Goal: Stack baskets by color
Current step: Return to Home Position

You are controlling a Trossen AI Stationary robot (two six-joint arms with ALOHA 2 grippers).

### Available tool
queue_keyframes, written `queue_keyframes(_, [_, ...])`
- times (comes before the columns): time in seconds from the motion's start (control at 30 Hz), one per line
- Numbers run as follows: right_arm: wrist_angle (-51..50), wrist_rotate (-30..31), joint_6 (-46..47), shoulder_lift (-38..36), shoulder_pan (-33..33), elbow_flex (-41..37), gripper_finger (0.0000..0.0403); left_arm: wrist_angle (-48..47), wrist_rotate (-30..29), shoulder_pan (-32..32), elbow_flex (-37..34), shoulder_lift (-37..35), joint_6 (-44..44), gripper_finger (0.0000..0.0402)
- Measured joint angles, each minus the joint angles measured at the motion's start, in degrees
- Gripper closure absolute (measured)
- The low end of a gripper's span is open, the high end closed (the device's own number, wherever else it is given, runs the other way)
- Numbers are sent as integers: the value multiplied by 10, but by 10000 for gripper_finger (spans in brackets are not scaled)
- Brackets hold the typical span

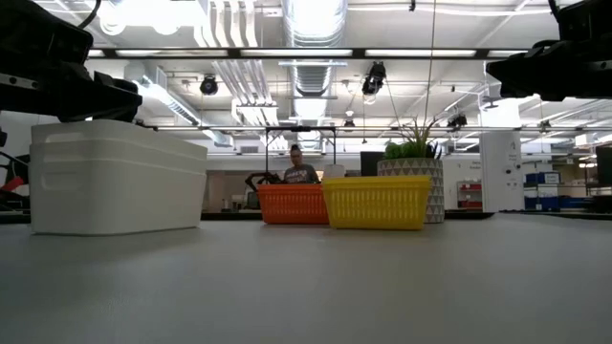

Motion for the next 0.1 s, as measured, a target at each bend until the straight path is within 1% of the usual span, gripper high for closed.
queue_keyframes(0.1, [0,0,0,0,0,0,394,0,0,0,0,0,0,402])
